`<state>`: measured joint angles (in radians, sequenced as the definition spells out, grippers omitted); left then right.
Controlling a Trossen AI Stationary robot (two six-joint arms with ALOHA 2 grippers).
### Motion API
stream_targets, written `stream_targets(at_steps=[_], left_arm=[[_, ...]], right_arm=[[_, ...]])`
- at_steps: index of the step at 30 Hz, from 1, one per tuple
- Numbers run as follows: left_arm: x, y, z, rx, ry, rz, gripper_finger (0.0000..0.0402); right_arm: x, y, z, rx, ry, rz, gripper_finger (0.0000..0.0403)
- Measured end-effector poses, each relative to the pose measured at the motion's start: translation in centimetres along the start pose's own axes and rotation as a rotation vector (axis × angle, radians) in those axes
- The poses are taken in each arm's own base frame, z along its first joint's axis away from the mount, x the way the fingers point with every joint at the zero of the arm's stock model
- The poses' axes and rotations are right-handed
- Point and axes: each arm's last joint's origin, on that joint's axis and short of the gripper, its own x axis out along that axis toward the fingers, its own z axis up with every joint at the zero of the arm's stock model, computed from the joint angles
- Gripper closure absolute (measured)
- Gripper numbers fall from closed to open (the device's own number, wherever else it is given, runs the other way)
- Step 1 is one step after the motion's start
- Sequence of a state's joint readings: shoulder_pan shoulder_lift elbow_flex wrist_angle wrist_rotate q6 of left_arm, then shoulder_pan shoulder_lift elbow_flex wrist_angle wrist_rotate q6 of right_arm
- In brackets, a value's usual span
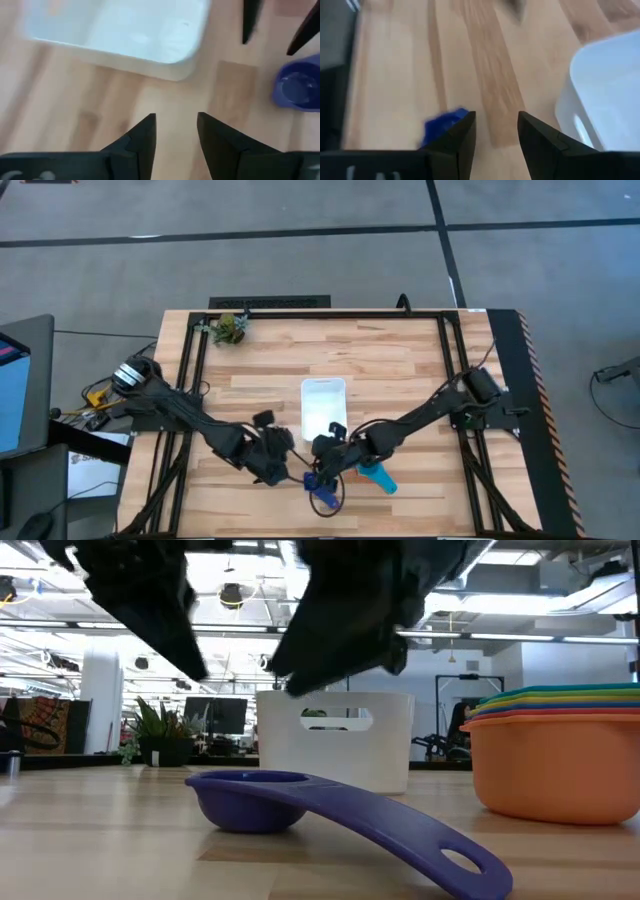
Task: Nest measuring cups in basket
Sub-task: Stack the violet measuring cup on top of the light blue measuring cup
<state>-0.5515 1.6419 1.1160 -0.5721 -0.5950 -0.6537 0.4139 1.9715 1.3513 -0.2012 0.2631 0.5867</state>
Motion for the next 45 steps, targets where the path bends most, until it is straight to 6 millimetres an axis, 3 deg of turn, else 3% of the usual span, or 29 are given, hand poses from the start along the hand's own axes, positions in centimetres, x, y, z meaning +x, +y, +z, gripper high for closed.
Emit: stream_targets(at_steps=[8, 21, 45], left_arm=[[-2.8, 1.2, 0.0, -0.038, -0.075, 0.09, 0.0269], [-3.0, 1.2, -0.2, -0.053, -0.094, 0.124, 0.0269], [-3.0, 1.3, -0.2, -0.052, -0.098, 0.136, 0.0269]], right_arm=[[2.4, 0.7, 0.0, -0.09, 0.049, -0.013, 0.0237], [4.7, 0.9, -1.2, -0.116, 0.107, 0.03, 0.0238], [3.7, 0.1, -1.9, -0.213, 0.235, -0.016, 0.0235]])
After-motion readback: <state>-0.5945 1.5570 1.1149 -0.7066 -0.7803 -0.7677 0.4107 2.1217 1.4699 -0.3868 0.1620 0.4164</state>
